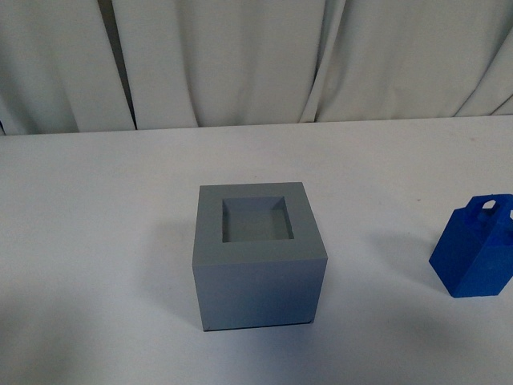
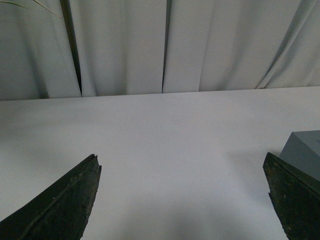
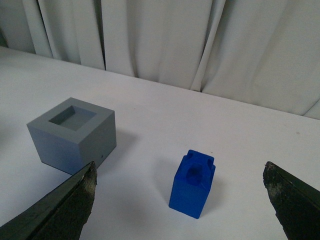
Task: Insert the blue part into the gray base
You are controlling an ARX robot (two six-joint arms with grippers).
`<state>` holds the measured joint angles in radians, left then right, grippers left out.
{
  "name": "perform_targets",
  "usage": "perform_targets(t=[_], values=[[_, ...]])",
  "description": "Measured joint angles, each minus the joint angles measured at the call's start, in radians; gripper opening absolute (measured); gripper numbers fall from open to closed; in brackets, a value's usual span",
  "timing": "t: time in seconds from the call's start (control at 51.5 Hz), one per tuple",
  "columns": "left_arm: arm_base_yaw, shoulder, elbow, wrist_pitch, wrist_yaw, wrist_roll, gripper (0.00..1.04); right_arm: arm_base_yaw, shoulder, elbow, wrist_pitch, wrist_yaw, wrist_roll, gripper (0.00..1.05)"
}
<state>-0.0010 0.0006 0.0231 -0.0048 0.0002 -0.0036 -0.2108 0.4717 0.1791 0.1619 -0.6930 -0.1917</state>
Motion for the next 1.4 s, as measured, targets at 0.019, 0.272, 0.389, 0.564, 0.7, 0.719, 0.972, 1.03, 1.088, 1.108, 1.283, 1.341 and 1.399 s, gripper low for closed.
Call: perform_targets(t=[0.019,0.272,0.389,0.564,0.7,0.719,0.972,1.03,1.088,1.108,1.283,1.341,1.399], values=[[0.0,0.0,0.0,0.0,0.0,0.0,0.99,0.004,0.034,0.017,0.001,-0.001,-0.013,0.97],[0.0,0.0,0.0,0.0,0.0,0.0,0.99,0.071,0.39,0.255,0.039,0.009,-0.159,0.97],[0.0,0.0,0.0,0.0,0.0,0.0,0.99,0.101,0.55,0.41,-0.064,0.029,-0.233,0.97],[0.0,0.0,0.0,0.0,0.0,0.0,0.99,0.142,0.768,0.647,-0.368,-0.01,-0.432,0.97],[0.0,0.0,0.0,0.0,0.0,0.0,0.99,0.169,0.906,0.825,-0.591,0.002,-0.61,0.97],[0.0,0.0,0.0,0.0,0.0,0.0,0.99,0.173,0.928,0.852,-0.623,0.014,-0.641,0.97],[0.0,0.0,0.0,0.0,0.0,0.0,0.99,0.219,1.171,1.066,-0.93,0.234,-1.028,0.97],[0.0,0.0,0.0,0.0,0.0,0.0,0.99,0.229,1.204,1.084,-0.939,0.27,-1.066,0.97],[0.0,0.0,0.0,0.0,0.0,0.0,0.99,0.235,1.226,1.102,-0.974,0.287,-1.093,0.97],[0.0,0.0,0.0,0.0,0.0,0.0,0.99,0.237,1.235,1.107,-0.988,0.294,-1.1,0.97],[0.0,0.0,0.0,0.0,0.0,0.0,0.99,0.251,1.303,1.138,-1.004,0.352,-1.152,0.97],[0.0,0.0,0.0,0.0,0.0,0.0,0.99,0.252,1.326,1.149,-1.012,0.366,-1.164,0.97],[0.0,0.0,0.0,0.0,0.0,0.0,0.99,0.252,1.35,1.155,-1.026,0.382,-1.178,0.97]])
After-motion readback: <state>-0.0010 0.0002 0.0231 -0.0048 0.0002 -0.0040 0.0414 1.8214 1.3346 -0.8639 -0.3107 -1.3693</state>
